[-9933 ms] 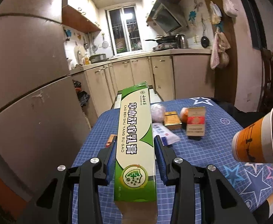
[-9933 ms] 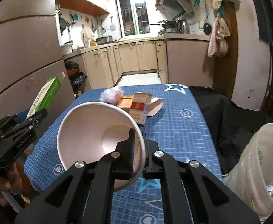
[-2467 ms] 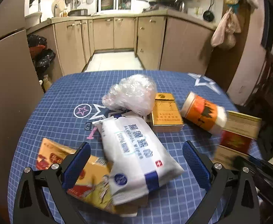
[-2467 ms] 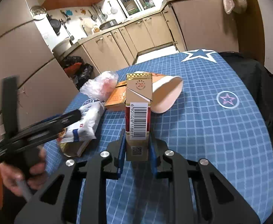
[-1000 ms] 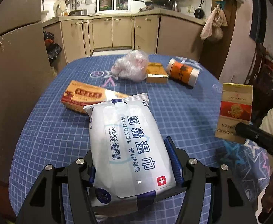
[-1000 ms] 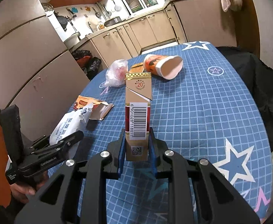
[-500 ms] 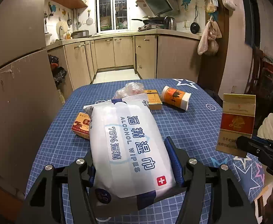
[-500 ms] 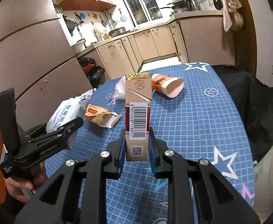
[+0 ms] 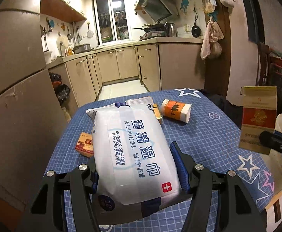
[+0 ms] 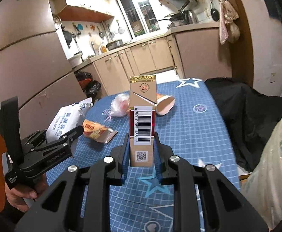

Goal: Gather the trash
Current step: 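Carry the wipes pack and cigarette pack over the white bucket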

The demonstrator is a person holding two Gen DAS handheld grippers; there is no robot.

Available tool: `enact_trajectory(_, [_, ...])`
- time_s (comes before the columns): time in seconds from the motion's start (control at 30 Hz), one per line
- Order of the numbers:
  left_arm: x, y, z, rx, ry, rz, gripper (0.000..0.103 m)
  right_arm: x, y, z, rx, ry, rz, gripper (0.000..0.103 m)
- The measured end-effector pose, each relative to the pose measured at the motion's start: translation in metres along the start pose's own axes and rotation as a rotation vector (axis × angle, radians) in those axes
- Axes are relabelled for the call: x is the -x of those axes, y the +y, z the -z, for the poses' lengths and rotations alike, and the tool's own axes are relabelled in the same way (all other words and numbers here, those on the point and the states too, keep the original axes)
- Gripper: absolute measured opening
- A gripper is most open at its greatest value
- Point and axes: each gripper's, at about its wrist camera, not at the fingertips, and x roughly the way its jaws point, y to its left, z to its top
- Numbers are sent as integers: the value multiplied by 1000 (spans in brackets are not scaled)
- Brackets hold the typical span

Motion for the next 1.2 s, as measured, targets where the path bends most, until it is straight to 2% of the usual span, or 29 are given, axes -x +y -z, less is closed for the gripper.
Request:
enact_trajectory(0.23, [4, -20, -10, -38, -22, 20, 63, 27, -14, -9, -14, -61, 54, 21])
enact_trajectory(0.5, [8, -57, -29, -90, -60, 78, 63, 55, -38, -15, -51, -110, 138, 21])
enact_trajectory(0.83, [13, -120, -46, -174, -96, 170, 63, 90, -76, -14, -110, -165, 233, 21])
enact_trajectory(1.2, [13, -189, -49, -252, -99, 267, 63, 124, -109, -6, -149, -209, 356, 21])
